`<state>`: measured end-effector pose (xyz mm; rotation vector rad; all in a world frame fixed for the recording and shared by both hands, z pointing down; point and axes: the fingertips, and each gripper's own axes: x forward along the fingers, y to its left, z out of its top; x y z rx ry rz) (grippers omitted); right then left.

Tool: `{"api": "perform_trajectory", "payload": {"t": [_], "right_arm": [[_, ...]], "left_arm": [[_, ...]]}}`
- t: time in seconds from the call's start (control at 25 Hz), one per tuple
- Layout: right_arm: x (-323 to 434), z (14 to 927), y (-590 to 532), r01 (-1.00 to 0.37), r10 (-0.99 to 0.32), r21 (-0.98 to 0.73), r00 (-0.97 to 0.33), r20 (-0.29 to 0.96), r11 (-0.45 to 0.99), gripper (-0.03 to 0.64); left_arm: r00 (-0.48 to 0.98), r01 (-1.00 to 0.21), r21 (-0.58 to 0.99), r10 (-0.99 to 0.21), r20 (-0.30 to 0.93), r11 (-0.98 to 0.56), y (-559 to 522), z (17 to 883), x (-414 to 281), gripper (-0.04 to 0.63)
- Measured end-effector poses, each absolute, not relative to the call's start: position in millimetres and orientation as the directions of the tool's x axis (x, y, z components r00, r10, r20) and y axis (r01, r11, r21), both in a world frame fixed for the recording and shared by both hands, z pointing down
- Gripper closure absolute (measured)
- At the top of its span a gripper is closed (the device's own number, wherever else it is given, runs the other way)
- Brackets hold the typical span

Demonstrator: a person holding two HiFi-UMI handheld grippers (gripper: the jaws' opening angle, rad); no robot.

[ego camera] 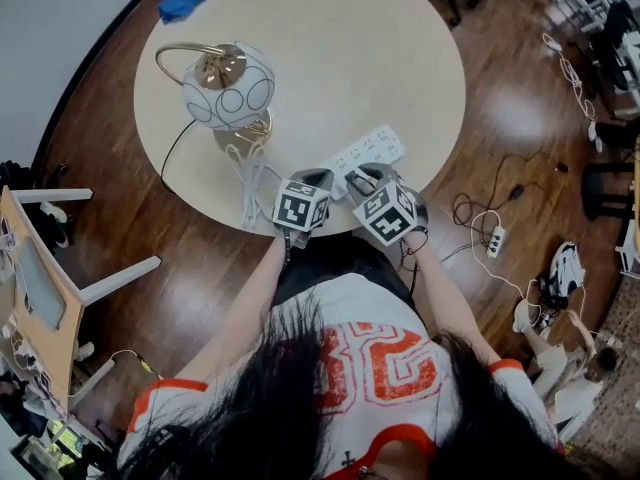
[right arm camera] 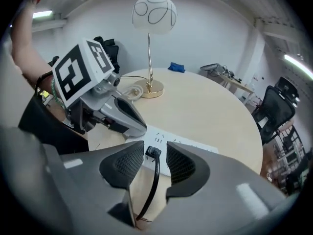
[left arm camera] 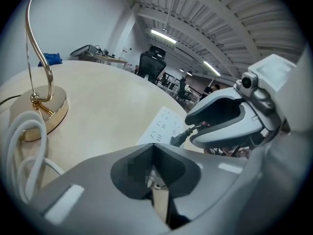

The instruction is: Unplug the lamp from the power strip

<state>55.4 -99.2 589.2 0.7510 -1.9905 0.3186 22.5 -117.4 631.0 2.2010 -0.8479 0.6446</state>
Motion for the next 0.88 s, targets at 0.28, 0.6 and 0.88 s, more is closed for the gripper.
{"api": "perform_trajectory", "payload": {"t": [0.28,0.6,0.88], "right_arm": [[52,616,-102,-0.595,-0.257,0.006,-0.338,0.906,0.804,0.523],[51,618,-105,-0.654,-0.268,-0.028,-0.347,0.899,0.756,0.528],[54,619,-102,-0.672,-0.318,-0.009,-0.362,0.876,0.740,0.529]], "left_arm": [[0.656,-0.734,0.417,-0.401,0.640,-0.536,-118,631,23,0.595],[0.612,-0.775,0.387,-0.438,0.659,-0.500,-118,632,23,0.595],[0.589,-0.789,0.358,-0.450,0.672,-0.499,-120,634,26,0.595]]}}
